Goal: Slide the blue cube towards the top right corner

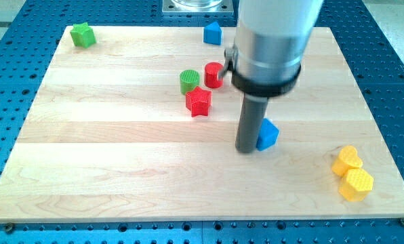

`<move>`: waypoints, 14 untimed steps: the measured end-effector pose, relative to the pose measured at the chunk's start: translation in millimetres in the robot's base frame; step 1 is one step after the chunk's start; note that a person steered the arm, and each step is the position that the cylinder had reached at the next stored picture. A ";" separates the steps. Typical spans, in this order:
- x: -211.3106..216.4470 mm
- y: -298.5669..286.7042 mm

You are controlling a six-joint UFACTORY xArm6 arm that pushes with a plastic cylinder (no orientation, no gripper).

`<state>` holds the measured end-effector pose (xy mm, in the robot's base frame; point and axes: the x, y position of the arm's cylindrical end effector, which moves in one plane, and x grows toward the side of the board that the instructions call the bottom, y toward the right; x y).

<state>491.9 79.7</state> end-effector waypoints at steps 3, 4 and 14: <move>3.3 82.3; -45.8 82.1; -160.4 127.6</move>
<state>331.5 207.3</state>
